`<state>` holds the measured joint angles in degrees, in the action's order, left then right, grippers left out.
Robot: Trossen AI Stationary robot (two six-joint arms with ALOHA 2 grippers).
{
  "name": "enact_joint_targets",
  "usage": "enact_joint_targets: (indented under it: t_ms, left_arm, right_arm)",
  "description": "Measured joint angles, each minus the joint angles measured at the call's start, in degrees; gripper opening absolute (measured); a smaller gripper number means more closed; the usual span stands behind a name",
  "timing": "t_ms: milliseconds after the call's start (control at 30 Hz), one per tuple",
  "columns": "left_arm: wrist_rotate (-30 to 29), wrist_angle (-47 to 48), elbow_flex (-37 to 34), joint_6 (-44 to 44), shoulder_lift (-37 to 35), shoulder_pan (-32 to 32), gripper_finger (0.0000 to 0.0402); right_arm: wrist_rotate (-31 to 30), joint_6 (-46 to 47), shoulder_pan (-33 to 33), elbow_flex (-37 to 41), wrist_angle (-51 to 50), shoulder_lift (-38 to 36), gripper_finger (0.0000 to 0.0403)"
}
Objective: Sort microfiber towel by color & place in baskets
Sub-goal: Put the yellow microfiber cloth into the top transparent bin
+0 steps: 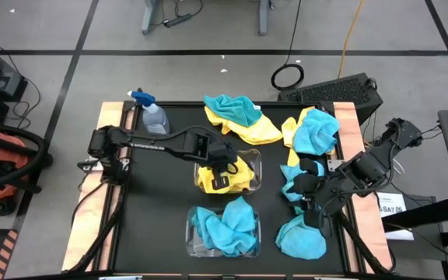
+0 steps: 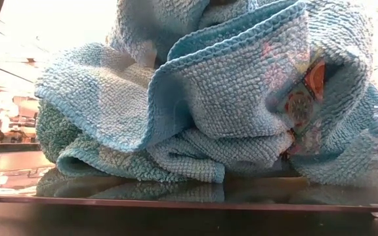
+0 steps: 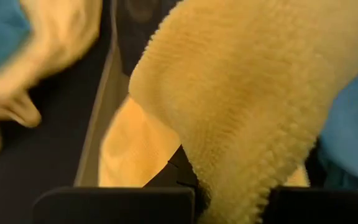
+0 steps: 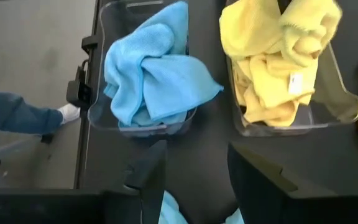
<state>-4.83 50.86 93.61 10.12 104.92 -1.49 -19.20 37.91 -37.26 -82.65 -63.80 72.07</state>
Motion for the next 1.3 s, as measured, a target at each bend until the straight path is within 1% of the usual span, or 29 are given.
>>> enact_joint_targets:
  t_ms: [200,333,467,667,933,1033,1200,1300]
  left_arm:
    - [4.9,-7.8,-9.9,0.2,0.0,0.7,0.0010]
    - [6.4,-13.7,-15.5,1.5,-0.1,0.7,0.0012]
    - [6.7,-17.7,-19.8,2.1,-0.1,0.7,0.0013]
    - [8.6,-20.7,-22.4,3.2,1.7,0.9,0.0016]
    - [9.1,-23.5,-22.5,4.5,3.7,0.9,0.0022]
    - [9.0,-23.0,-22.1,4.6,3.7,0.9,0.0050]
    - [9.5,-20.2,-19.8,4.6,3.9,0.9,0.0133]
    - [11.3,-17.4,-17.3,4.5,4.1,0.9,0.0177]
  right_arm:
    - [-0.6,3.0,-3.0,0.0,-2.4,0.0,0.0160]
    - [-2.8,3.9,-4.6,0.0,-2.9,0.1,0.0160]
    - [-4.9,4.0,-5.6,0.0,-2.8,0.1,0.0160]
    - [-5.2,3.9,-5.6,0.0,-2.9,0.2,0.0160]
    - [-4.8,4.1,-5.6,0.0,-4.2,1.7,0.0160]
    - [-4.5,5.0,-5.8,0.0,-5.1,2.5,0.0160]
    - [-4.4,5.7,-7.2,0.1,-5.7,3.1,0.0160]
    - [-4.5,7.2,-8.2,0.1,-6.9,3.1,0.0160]
